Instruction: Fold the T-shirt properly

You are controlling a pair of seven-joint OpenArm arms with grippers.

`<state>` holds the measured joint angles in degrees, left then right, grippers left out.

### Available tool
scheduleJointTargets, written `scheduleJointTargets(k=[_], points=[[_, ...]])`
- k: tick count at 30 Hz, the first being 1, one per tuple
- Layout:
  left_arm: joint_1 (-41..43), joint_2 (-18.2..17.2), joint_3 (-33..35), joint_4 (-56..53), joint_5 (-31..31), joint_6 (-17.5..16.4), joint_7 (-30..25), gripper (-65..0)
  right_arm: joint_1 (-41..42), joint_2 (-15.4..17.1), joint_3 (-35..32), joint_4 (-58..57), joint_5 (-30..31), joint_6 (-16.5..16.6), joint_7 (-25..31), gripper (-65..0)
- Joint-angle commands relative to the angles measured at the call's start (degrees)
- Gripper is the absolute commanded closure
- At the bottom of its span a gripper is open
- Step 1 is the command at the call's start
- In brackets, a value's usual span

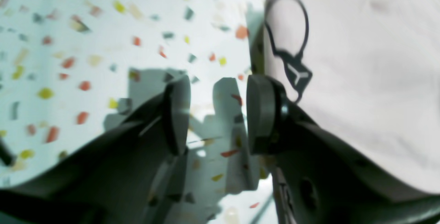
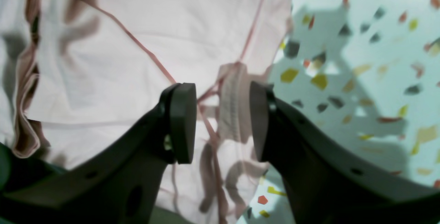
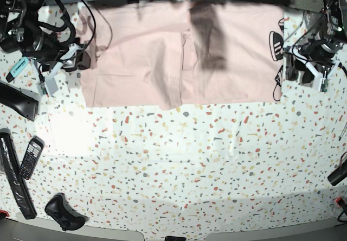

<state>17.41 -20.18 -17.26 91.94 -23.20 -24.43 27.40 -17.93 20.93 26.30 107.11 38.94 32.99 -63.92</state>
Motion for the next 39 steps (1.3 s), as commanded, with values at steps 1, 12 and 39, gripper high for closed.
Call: scheduleJointTargets(k=[1, 12, 39], points=[[-0.5, -0.8, -0.4, 0.6, -1.1, -0.3, -1.4, -25.8, 1.1, 0.7, 0.3, -0.8, 0.4, 0.2, 0.6, -25.0], [-0.5, -0.8, -0.4, 0.5, -1.5, -0.5, -2.0, -25.8, 7.6, 0.6, -1.5, -15.4, -1.3, 1.7, -0.3, -25.0], [-0.4, -0.8, -0.4, 0.5, 0.7, -0.5, -1.9, -25.8, 7.5, 0.7, -12.5, -11.9, 3.4, 2.6, 4.1, 0.0]])
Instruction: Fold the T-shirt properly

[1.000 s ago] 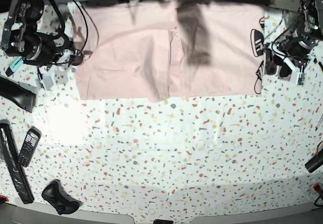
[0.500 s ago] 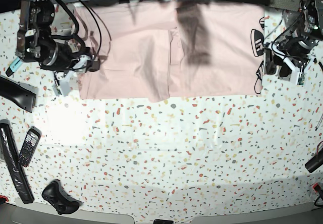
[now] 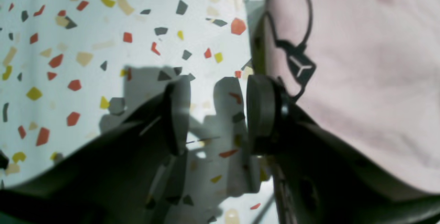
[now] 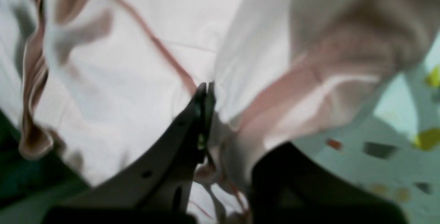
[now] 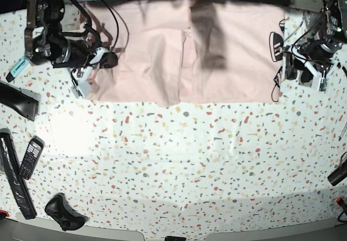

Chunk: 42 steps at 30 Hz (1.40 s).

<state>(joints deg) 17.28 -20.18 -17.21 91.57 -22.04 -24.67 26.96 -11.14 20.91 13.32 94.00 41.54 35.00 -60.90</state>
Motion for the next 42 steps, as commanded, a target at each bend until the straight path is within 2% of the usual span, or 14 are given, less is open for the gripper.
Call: scheduleJointTargets(k=[1, 5, 7, 10, 12, 14, 17, 19, 22, 28, 31, 36, 40, 42], points=[[-0.3, -0.8, -0.4, 0.9, -0.3, -0.2, -1.5, -25.8, 0.7, 0.7, 1.4, 2.5, 1.5, 0.6, 0.9, 0.0], [-0.1, -0.8, -0.4, 0.9, 0.2, -0.2, -1.5, -25.8, 0.7, 0.5, 2.3, 8.0, 6.7, 0.6, -1.4, 0.0], [-0.1, -0.8, -0.4, 0.4, 0.2, -0.2, -1.3, -25.8, 0.7, -0.7, 2.0, 10.8, 7.1, 0.6, -1.4, 0.0], [-0.1, -0.7, -0.4, -2.2, 0.2, -0.5, -2.5, -25.8, 0.7, -4.5, 1.3, 15.1, 7.2, 0.6, -1.2, 0.0], [-0.2, -0.6, -0.3, -5.7, 0.4, -1.8, -4.3, -25.8, 0.7, -7.5, -0.1, 17.8, 7.2, 0.6, -0.9, 0.0], [-0.2, -0.6, -0.3, -9.1, 1.6, -3.4, -6.0, -25.8, 0.9, -10.3, -2.4, 19.8, 7.1, 0.6, -0.5, 0.0], [-0.2, -0.6, -0.3, -12.7, 1.7, -3.5, -6.1, -25.8, 2.0, -14.1, -7.3, 20.9, 6.9, 0.7, 0.1, 0.0], [-0.3, -0.6, -0.3, -14.1, 1.6, -4.3, -6.1, -25.8, 3.3, -17.0, -11.2, 20.9, 4.9, 0.6, 0.2, 0.0], [-0.3, -0.4, -0.3, -14.7, 1.6, -8.6, -5.6, -25.4, 5.0, -21.5, -17.2, 20.9, -0.2, 0.6, 0.8, 0.0], [-0.3, 2.1, -0.3, -14.7, 1.6, -9.7, -4.6, -25.4, 5.7, -29.8, -26.9, 20.7, -12.2, 0.6, 4.0, 0.0], [-0.3, 2.6, -0.2, -14.7, 1.6, -9.7, -4.5, -25.4, 5.7, -29.9, -30.6, 20.2, -16.1, 0.5, 6.3, 0.0], [-0.3, 2.6, -0.2, -14.7, 1.6, -9.7, -4.5, -25.4, 5.7, -29.9, -35.9, 16.3, -20.8, -2.0, 13.1, 0.0], [-0.3, 2.5, -0.2, -14.7, 1.6, -9.7, -4.5, -25.4, 5.9, -29.9, -39.5, 11.2, -20.8, -2.0, 20.0, 0.0], [-0.3, 2.5, -0.2, -14.7, 1.6, -9.7, -4.5, -25.4, 7.0, -29.9, -41.5, 8.4, -20.8, -2.1, 21.7, 0.0]])
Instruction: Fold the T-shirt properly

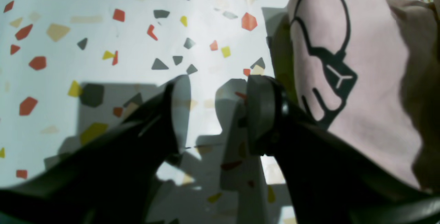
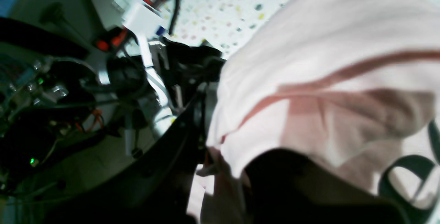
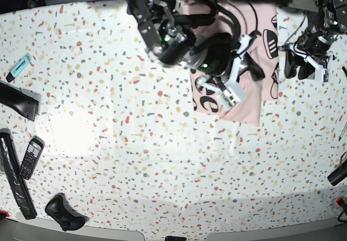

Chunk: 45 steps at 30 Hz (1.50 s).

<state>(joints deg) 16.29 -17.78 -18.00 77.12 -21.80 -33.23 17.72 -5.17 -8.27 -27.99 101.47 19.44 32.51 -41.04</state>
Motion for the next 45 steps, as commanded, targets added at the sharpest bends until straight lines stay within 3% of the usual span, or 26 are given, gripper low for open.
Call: scheduleJointTargets(k=[1, 10, 11, 13, 15, 18, 22, 27, 30, 34, 37, 42, 45], points=[[0.7, 0.2, 0.6, -0.3, 1.4, -1.2, 4.8, -25.4, 1.9, -0.7, -1.1, -0.6, 1.4, 0.4, 2.1, 0.0], [0.7, 0.1, 0.6, -0.3, 1.4, -1.1, 4.7, -25.4, 8.9, -0.7, -8.8, -13.1, 2.3, 0.5, 8.7, 0.0], [0.7, 0.1, 0.6, -0.3, 1.4, -1.1, 4.7, -25.4, 9.3, -0.7, -9.7, -13.5, 3.5, 0.5, 8.9, -2.3], [0.7, 0.0, 0.6, -0.3, 1.4, -1.1, 4.7, -25.4, 9.9, -0.7, -11.5, -13.6, 7.6, 0.5, 9.1, -13.2], [0.7, -0.3, 0.6, -0.3, 1.4, -1.1, 4.5, -25.4, 10.6, -0.7, -13.4, -13.6, 11.9, 1.2, 10.3, -18.3], [0.7, -1.1, 0.6, -0.3, 1.4, -1.1, 4.5, -25.4, 11.9, -0.7, -15.7, -13.6, 13.8, 3.8, 10.6, -18.3], [0.7, -3.3, 0.4, -0.3, 1.2, -1.0, 4.5, -25.4, 13.1, -0.7, -16.2, -13.0, 14.1, 4.2, 11.0, -18.3], [0.7, -7.9, 0.2, -0.3, 0.1, 3.0, 4.5, -25.4, 13.1, -0.7, -15.0, -8.9, 14.0, 4.2, 9.6, -18.3], [0.7, -10.0, -1.7, 0.1, -2.5, 3.2, 5.2, -25.4, 13.1, -0.7, -12.1, -4.8, 13.6, 4.2, 5.3, -18.3], [0.8, -10.2, -7.5, 3.4, -8.7, 2.9, 9.2, -25.4, 13.1, -0.7, -3.9, 1.0, 9.7, 4.1, -4.5, -18.3], [0.9, -10.1, -10.4, 8.5, -13.0, -0.7, 14.3, -25.4, 13.1, -0.7, 4.3, 2.5, 7.0, 4.1, -10.6, -18.3], [1.0, -7.8, -10.7, 18.4, -19.0, -3.5, 21.5, -25.4, 12.9, -0.5, 17.1, 2.4, 6.3, 4.1, -13.1, -18.3], [1.1, -4.8, -10.6, 23.9, -20.7, -3.7, 23.8, -25.4, 12.9, 1.9, 22.7, 2.4, 6.3, 4.1, -13.2, -18.3]])
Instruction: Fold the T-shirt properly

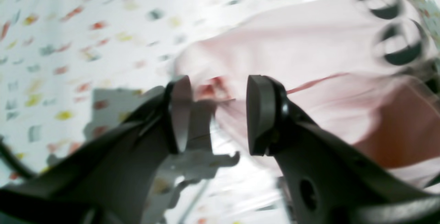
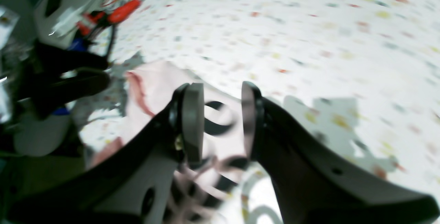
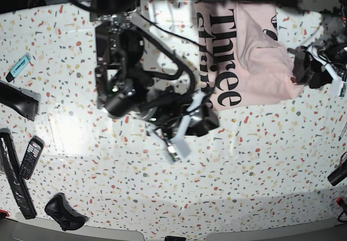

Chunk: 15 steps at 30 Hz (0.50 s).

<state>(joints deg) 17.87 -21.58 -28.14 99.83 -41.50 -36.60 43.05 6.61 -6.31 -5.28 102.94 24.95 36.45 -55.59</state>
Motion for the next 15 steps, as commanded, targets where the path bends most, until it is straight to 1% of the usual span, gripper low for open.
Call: scheduleJointTargets(k=[1, 3, 5, 7, 9, 11, 13, 15], points=[[-0.4, -0.1, -0.2, 2.8, -1.4, -0.4, -0.4, -25.4, 1.1, 0.8, 1.4, 1.0, 0.7, 0.2, 1.2, -18.3], [-0.4, 1.5, 0.8, 5.6, -2.7, -1.0, 3.5, -25.4, 0.8, 2.3, 3.8, 1.0, 0.8, 0.2, 1.1, -18.3], [-0.4, 2.3, 2.4, 8.2, -5.9, -2.7, 8.8, -25.4, 0.2, 3.6, 5.5, 1.0, 0.9, 0.2, 1.2, -18.3], [-0.4, 2.5, 4.8, 10.6, -10.1, -2.9, 13.4, -25.4, -0.6, 4.3, 6.3, 1.0, 1.0, 0.2, 1.2, -18.3], [-0.5, 2.5, 7.8, 12.6, -11.7, -2.9, 16.1, -25.4, -1.2, 4.7, 6.6, 1.0, 1.0, 0.2, 1.1, -18.3], [-0.4, 2.5, 11.6, 13.9, -11.2, -2.9, 17.9, -25.4, -1.6, 5.0, 6.6, 1.0, 1.0, 0.2, 1.1, -18.3], [-0.4, 2.5, 15.1, 14.1, -9.0, -2.6, 18.7, -25.4, -1.7, 5.0, 6.6, 1.0, 0.9, 0.2, 0.9, -18.3], [-0.4, 2.5, 18.1, 14.1, -5.1, -0.6, 18.6, -25.4, -1.7, 5.0, 6.6, 1.0, 0.9, 0.2, 0.6, -18.3]])
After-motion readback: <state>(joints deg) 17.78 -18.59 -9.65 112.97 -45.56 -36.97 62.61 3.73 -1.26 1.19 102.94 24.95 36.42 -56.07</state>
